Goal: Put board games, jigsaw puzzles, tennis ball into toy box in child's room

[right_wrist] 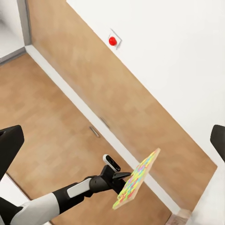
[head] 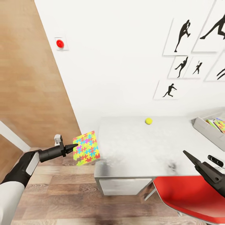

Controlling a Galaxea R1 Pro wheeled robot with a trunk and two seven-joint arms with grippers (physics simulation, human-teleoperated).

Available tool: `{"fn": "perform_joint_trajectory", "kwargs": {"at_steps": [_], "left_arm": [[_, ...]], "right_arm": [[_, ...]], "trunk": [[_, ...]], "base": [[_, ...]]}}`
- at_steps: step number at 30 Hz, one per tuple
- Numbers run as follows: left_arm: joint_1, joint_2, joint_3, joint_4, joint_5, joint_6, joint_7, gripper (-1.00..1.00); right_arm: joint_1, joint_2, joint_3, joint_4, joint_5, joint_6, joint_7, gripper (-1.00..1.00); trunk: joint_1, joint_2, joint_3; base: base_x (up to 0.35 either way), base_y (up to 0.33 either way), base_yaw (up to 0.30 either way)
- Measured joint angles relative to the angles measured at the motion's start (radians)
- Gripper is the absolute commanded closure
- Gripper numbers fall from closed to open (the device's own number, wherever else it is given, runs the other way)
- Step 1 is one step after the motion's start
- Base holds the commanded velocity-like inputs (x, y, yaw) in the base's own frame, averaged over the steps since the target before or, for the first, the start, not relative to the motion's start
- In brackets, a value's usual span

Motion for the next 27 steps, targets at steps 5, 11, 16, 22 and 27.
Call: {"fn": "perform_joint_trajectory", "kwargs": {"at_steps": [5,11,16,22,27], "left_arm": [[0.0,-0.001,-0.001,-0.001,0.0,0.0,0.0,1.0],[0.0,-0.005,-0.002,-0.001,-0.001,0.0,0.001,1.0],[0.0,-0.002,-0.011,-0.002,-0.001,0.0,0.0,1.0],[0.0,0.001,-0.014,-0.001,0.001,0.0,-0.001,1.0],[0.0,0.002,-0.014,-0.001,0.001,0.0,-0.002,1.0]], "right_arm": [[0.0,0.001,0.001,0.0,0.0,-0.001,-0.001,-1.0],[0.0,0.002,0.002,0.0,0.0,-0.006,-0.001,-1.0],[0.0,0.002,0.001,0.0,0.0,-0.007,0.0,-1.0],[0.0,0.001,0.001,0.0,0.0,-0.007,0.0,-1.0],[0.0,0.001,0.001,0.0,-0.001,-0.007,0.0,-1.0]], "trunk": [[0.0,0.0,0.008],[0.0,0.0,0.018],[0.0,0.0,0.027],[0.0,0.0,0.037],[0.0,0.0,0.045]], "base": [[0.0,0.0,0.0],[0.0,0.0,0.0],[0.0,0.0,0.0],[0.0,0.0,0.0],[0.0,0.0,-0.022]]}}
